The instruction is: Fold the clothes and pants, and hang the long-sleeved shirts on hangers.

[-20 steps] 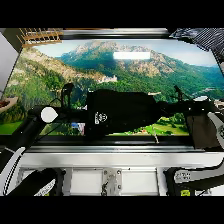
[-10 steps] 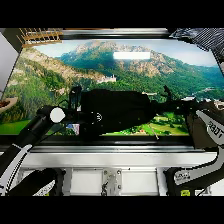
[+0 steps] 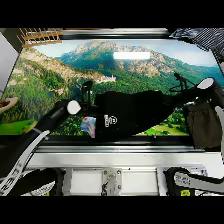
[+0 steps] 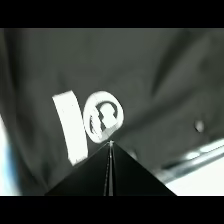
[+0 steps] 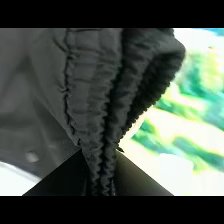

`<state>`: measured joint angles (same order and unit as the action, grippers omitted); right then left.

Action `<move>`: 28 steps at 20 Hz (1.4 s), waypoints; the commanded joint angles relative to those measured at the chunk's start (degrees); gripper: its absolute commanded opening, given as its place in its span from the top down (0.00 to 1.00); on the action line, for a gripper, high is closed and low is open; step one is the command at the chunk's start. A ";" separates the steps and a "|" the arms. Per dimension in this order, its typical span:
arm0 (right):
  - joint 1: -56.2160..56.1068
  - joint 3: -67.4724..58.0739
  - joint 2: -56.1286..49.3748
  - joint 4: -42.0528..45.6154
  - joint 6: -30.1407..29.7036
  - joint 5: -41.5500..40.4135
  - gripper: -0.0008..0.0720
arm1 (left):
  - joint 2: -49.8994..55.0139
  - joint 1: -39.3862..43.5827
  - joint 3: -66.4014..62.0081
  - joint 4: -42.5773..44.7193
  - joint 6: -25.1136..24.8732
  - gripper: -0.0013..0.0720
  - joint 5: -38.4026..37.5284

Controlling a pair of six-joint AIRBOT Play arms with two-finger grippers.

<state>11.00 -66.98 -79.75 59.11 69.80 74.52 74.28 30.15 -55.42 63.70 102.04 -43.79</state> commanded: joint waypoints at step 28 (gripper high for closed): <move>-24.57 -9.60 10.91 17.84 14.49 6.58 0.94 | 16.81 -2.56 -20.61 -1.25 -3.69 0.96 -2.51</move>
<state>-11.35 -76.51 -68.77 76.99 84.25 82.46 97.62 32.47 -81.93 58.19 98.06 -45.65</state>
